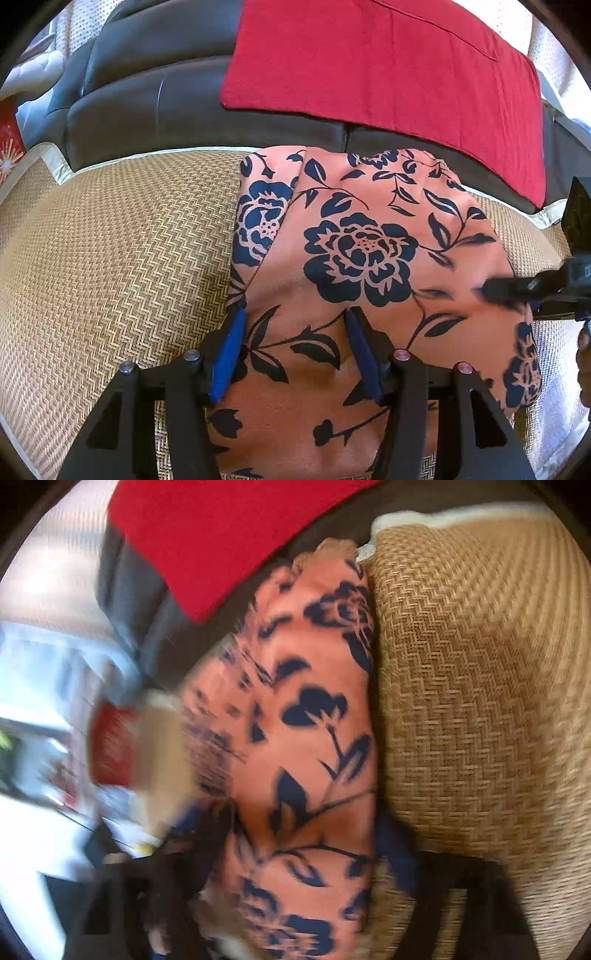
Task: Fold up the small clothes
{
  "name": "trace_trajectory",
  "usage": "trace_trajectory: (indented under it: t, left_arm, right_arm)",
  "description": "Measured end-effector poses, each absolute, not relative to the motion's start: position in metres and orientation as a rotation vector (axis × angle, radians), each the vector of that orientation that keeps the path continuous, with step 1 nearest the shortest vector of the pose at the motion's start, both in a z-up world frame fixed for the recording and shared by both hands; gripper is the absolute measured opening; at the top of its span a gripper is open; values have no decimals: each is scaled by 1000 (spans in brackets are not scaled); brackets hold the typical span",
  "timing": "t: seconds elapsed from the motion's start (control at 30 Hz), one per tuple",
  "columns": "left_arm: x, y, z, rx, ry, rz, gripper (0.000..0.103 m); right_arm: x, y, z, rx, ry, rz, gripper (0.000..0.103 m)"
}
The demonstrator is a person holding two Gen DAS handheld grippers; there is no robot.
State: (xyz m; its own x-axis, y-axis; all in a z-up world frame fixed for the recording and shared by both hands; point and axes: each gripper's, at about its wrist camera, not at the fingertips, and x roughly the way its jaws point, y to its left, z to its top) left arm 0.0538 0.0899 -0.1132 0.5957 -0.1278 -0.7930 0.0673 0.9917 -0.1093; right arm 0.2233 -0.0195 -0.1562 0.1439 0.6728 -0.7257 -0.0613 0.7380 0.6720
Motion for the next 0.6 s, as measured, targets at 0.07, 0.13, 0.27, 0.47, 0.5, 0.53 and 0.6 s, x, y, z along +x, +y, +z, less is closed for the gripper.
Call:
trace_trajectory:
  t: [0.07, 0.13, 0.27, 0.47, 0.5, 0.53, 0.6]
  left_arm:
    - [55, 90, -111, -74, 935, -125, 58]
    - [57, 93, -110, -100, 945, -125, 58]
    - [57, 92, -103, -80, 961, -131, 58]
    - [35, 138, -86, -314, 909, -110, 79]
    - [38, 140, -98, -323, 965, -122, 79]
    - [42, 139, -112, -311, 1024, -121, 77]
    - [37, 128, -111, -210, 993, -118, 77]
  right_arm:
    - [219, -13, -137, 517, 1287, 563, 36]
    - [212, -2, -114, 458, 1221, 564, 37]
    - [214, -14, -159, 592, 1289, 541, 53]
    - [208, -30, -126, 631, 1204, 588, 86]
    - [210, -27, -131, 644, 1221, 596, 86]
    - [211, -20, -139, 652, 1253, 596, 84]
    - [210, -10, -156, 609, 1287, 599, 59]
